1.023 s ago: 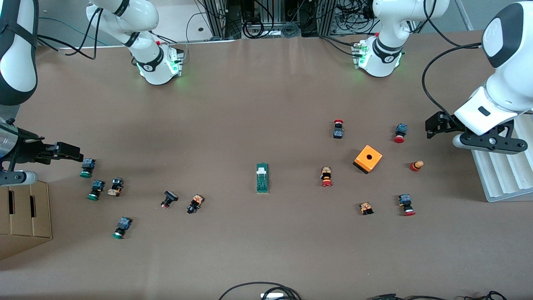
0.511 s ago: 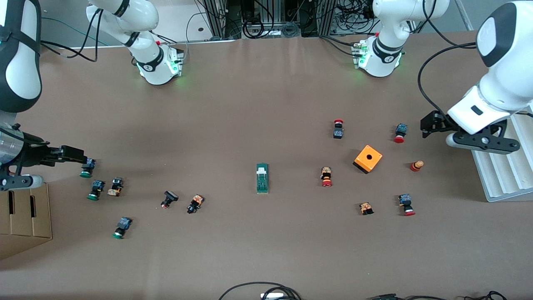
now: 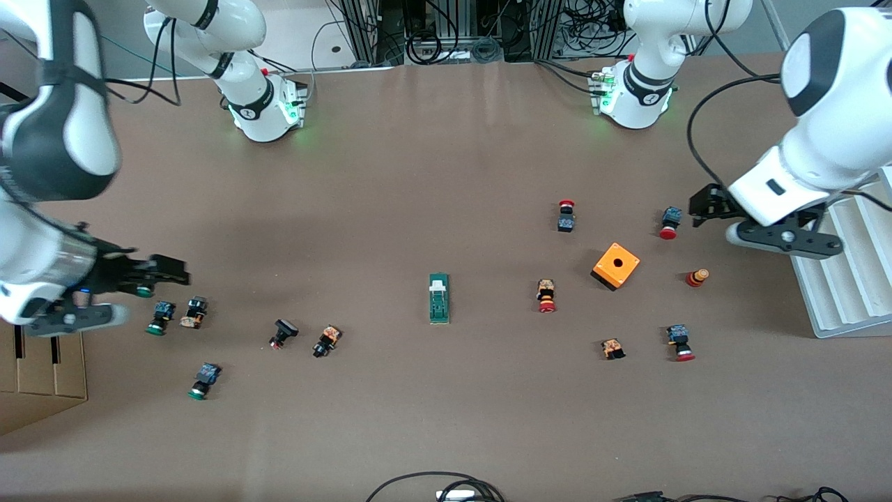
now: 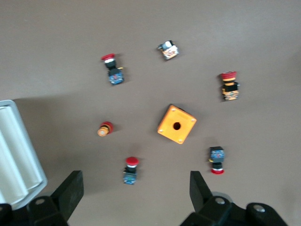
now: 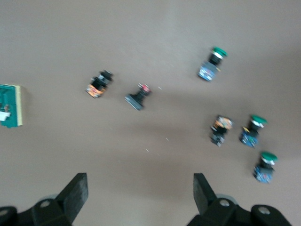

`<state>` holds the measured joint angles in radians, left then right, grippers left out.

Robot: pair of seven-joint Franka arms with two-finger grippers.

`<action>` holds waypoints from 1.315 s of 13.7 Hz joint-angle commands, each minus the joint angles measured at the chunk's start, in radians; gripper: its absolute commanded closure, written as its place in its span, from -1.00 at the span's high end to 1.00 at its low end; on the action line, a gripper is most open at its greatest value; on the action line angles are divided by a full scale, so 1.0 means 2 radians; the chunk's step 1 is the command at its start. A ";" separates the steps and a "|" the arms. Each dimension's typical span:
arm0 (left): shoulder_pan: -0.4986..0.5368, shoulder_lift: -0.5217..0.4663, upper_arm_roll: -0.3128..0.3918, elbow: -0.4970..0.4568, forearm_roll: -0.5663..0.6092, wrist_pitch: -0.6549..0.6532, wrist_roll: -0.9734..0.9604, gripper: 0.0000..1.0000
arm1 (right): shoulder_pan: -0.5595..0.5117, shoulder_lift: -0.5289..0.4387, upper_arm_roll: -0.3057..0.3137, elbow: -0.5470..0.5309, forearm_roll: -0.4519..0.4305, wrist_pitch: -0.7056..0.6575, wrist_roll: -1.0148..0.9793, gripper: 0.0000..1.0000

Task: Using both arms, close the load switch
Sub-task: 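Move the left gripper over the green switch while the right gripper approaches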

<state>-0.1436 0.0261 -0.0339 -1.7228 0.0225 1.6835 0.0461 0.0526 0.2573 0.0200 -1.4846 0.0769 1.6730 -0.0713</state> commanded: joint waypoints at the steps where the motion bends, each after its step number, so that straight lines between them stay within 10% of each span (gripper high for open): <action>1: -0.035 0.017 -0.002 0.009 -0.007 -0.001 -0.070 1.00 | 0.012 0.015 -0.002 0.007 0.007 0.021 0.009 0.99; 18: -0.263 0.091 -0.001 -0.023 0.015 0.172 -0.454 1.00 | 0.082 0.085 -0.001 0.007 0.004 0.141 -0.002 1.00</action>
<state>-0.6318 0.1868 -0.0505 -1.7695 0.0168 1.9838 -0.7935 0.2119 0.4102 0.0222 -1.4846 0.0769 1.9297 -0.0630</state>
